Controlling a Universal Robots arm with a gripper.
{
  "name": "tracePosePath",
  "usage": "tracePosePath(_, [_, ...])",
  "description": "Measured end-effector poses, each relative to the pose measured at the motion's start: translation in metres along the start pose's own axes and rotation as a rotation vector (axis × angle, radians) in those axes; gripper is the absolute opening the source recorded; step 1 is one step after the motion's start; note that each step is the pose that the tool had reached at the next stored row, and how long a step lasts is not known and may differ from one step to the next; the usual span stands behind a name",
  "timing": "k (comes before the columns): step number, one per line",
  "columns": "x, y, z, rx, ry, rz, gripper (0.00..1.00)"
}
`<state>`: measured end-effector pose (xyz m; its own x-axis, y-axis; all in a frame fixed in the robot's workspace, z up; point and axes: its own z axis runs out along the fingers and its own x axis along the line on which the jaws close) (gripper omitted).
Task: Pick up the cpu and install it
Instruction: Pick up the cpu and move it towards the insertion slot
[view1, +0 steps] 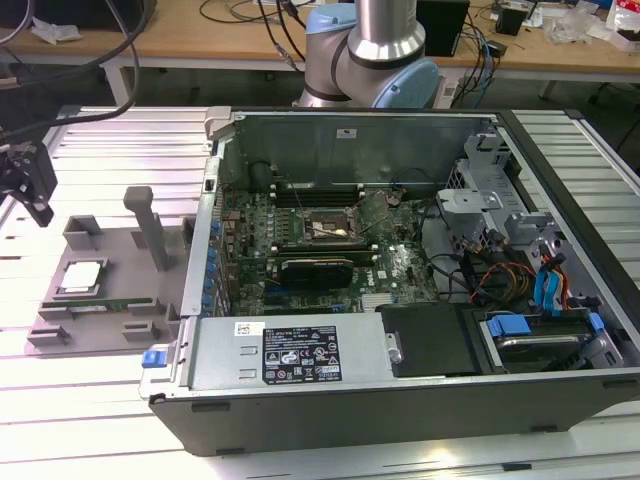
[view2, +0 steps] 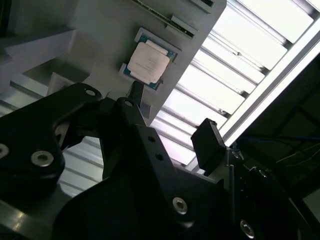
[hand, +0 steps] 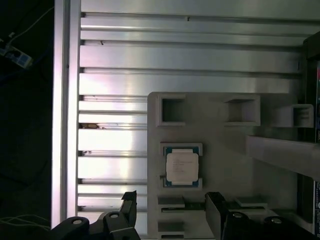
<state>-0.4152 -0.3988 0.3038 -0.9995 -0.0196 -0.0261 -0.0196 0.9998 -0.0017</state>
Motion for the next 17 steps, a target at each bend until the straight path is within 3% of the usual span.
tracePosePath(8, [0.0000,0.0000,0.0042,0.0000,0.0000,0.000,0.66])
tracePosePath(9, [-0.0001,0.0000,0.0094,0.0010,0.0000,-0.007,0.66])
tracePosePath(10, [-0.0035,0.0023,0.0129,0.0404,0.0016,-0.068,0.66])
tracePosePath(11, [-0.0052,0.0024,0.0151,0.0340,0.0017,-0.068,0.66])
tracePosePath(17, [-0.0085,0.0023,0.0225,0.0336,0.0016,-0.068,0.66])
